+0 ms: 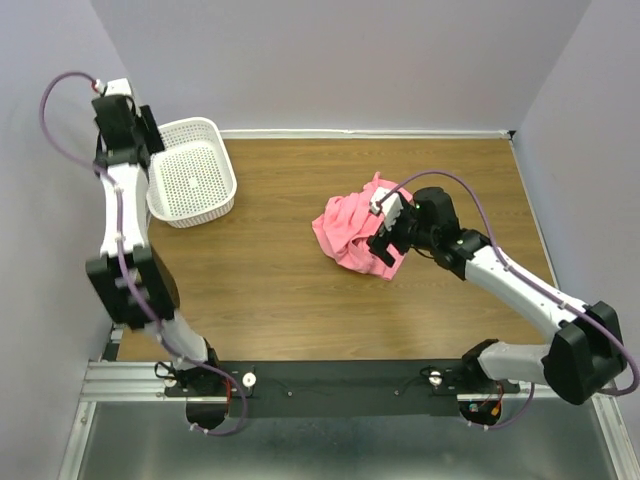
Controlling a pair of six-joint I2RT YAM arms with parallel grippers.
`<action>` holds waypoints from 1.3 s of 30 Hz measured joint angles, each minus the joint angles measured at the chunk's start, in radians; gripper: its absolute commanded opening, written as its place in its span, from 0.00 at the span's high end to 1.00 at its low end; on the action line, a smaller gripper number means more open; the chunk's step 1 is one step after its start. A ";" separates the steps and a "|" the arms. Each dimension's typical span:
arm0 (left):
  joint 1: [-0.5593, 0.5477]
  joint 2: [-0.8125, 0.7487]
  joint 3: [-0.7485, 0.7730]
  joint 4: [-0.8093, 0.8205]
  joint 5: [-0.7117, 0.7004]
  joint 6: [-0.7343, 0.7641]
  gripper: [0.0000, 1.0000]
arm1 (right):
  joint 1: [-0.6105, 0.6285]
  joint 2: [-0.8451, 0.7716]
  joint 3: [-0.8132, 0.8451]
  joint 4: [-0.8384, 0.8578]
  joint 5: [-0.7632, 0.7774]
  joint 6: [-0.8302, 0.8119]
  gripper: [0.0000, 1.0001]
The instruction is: Fold and stack the t-shirts
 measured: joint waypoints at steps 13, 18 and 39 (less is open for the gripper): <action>-0.222 -1.004 -1.052 0.674 0.568 -0.194 0.18 | -0.269 0.368 0.152 -0.072 -0.169 0.228 0.18; -0.427 -0.909 -1.102 0.509 0.546 -0.106 0.20 | -0.268 0.481 0.223 -0.075 -0.247 0.339 0.20; -0.472 -0.908 -1.110 0.459 0.518 -0.060 0.20 | -0.375 0.662 0.396 -0.070 -0.254 0.526 0.37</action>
